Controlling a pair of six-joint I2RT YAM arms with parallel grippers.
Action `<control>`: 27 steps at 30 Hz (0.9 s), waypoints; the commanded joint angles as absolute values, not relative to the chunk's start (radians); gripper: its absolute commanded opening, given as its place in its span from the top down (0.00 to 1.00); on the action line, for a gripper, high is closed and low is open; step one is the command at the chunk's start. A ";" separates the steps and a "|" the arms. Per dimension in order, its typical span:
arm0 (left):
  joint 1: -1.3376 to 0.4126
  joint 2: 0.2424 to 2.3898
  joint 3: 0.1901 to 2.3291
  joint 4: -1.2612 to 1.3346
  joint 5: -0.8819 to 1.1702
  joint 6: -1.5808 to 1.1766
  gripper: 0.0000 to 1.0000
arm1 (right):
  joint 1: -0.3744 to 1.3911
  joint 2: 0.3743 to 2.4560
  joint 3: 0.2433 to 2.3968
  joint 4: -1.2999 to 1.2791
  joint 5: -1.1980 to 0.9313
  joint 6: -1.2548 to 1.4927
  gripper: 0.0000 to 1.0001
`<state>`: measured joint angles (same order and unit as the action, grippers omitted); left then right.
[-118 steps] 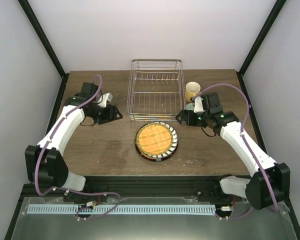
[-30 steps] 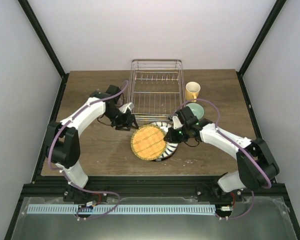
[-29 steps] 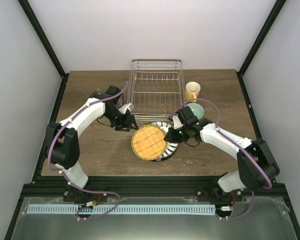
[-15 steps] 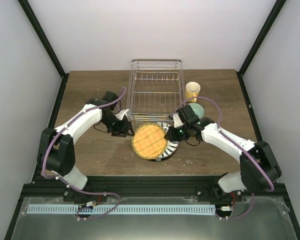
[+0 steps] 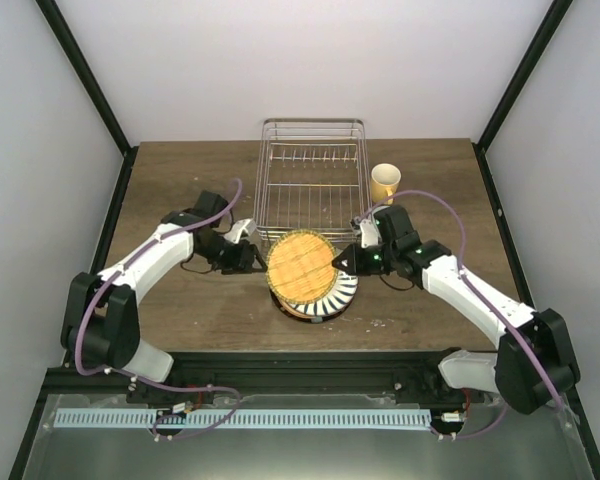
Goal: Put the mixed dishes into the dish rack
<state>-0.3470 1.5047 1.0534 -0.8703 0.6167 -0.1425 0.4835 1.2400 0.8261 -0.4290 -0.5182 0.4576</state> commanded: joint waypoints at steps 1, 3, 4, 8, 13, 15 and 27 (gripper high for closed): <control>-0.316 1.485 1.018 -0.740 0.690 -0.134 0.50 | 0.479 1.225 0.802 -0.373 -0.621 0.474 0.99; -0.286 1.471 0.996 -0.695 0.753 -0.135 0.51 | 0.479 1.213 0.793 -0.366 -0.627 0.473 0.99; -0.274 1.462 0.985 -0.680 0.772 -0.139 0.51 | 0.479 1.208 0.790 -0.363 -0.631 0.472 0.99; -0.246 1.424 0.952 -0.619 0.841 -0.156 0.51 | 0.477 1.182 0.780 -0.344 -0.645 0.477 0.99; -0.245 1.446 0.946 -0.599 0.908 -0.157 0.52 | 0.474 1.169 0.795 -0.351 -0.655 0.471 0.99; -0.244 1.451 0.943 -0.581 0.944 -0.161 0.52 | 0.473 1.168 0.802 -0.350 -0.664 0.468 0.99; -0.273 1.517 0.954 -0.572 1.024 -0.147 0.53 | 0.457 1.161 0.837 -0.318 -0.696 0.480 0.99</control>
